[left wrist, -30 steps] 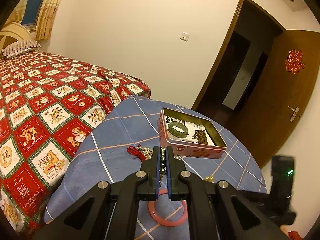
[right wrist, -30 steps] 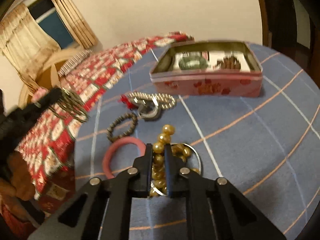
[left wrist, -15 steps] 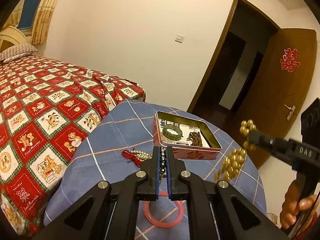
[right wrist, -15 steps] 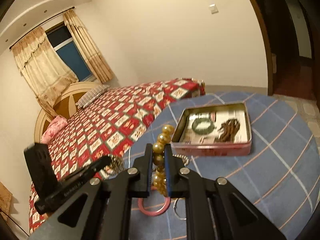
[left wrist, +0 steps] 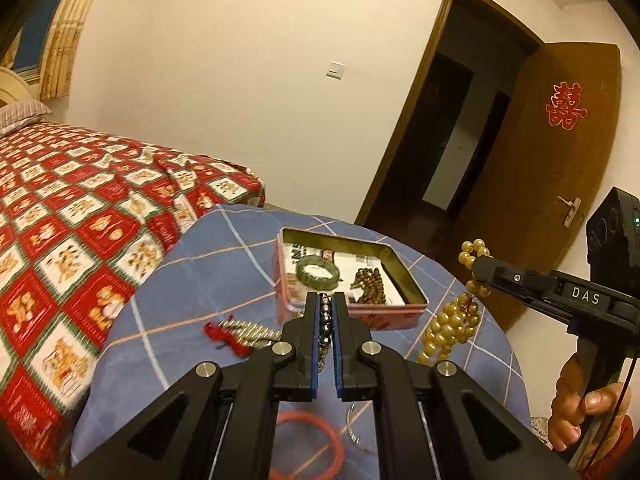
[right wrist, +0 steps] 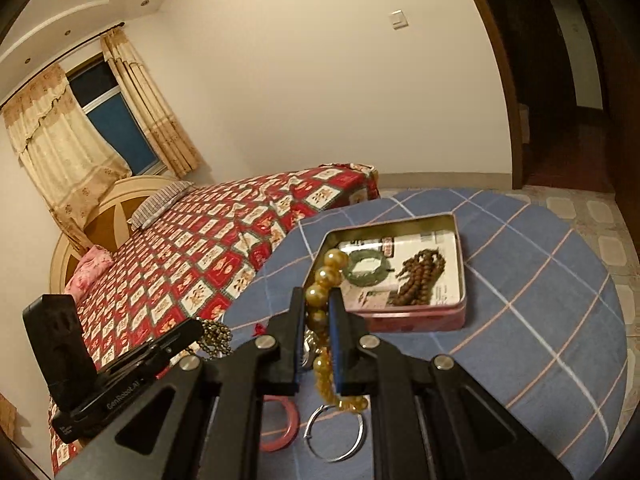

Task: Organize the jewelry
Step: 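Lower the silver chain and gold pearls into the pink tin and open both tools, then move the right tool to the silver bangle and close on its rim, then grasp the pink bangle with the left tool while the right tool lifts the silver bangle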

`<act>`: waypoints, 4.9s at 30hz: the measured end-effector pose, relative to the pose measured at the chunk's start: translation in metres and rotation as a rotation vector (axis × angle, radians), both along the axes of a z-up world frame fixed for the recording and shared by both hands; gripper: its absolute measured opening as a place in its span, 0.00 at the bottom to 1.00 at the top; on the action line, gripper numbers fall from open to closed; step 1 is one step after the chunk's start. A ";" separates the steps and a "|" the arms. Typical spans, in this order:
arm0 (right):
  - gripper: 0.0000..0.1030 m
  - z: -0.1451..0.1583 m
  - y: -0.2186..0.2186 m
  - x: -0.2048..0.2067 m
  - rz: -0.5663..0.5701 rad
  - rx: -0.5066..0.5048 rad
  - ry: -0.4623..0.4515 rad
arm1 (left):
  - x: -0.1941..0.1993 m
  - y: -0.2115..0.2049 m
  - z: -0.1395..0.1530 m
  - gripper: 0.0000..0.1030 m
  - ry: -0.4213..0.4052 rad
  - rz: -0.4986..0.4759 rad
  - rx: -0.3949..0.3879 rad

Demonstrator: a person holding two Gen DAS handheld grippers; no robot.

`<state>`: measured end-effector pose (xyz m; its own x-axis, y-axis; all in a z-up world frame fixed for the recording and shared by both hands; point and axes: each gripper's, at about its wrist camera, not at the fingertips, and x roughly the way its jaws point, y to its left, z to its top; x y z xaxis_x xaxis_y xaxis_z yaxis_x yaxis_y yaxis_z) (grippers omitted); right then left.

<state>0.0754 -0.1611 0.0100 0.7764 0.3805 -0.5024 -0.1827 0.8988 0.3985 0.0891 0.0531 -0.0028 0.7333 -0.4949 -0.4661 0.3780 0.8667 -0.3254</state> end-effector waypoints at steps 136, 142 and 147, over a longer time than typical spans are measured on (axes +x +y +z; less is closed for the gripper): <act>0.07 -0.095 0.018 -0.043 -0.143 -0.271 0.233 | -0.046 -0.007 -0.081 0.08 0.161 0.099 0.242; 0.07 -0.095 0.019 -0.042 -0.143 -0.260 0.235 | -0.044 -0.006 -0.073 0.04 0.138 0.085 0.231; 0.07 -0.094 0.021 -0.043 -0.132 -0.269 0.230 | -0.039 -0.005 -0.086 0.05 0.197 0.091 0.257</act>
<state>0.0329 -0.1397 -0.0840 0.6651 0.1159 -0.7377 0.0084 0.9867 0.1626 0.0501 0.0485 -0.0891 0.6522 -0.2795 -0.7047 0.2472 0.9572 -0.1508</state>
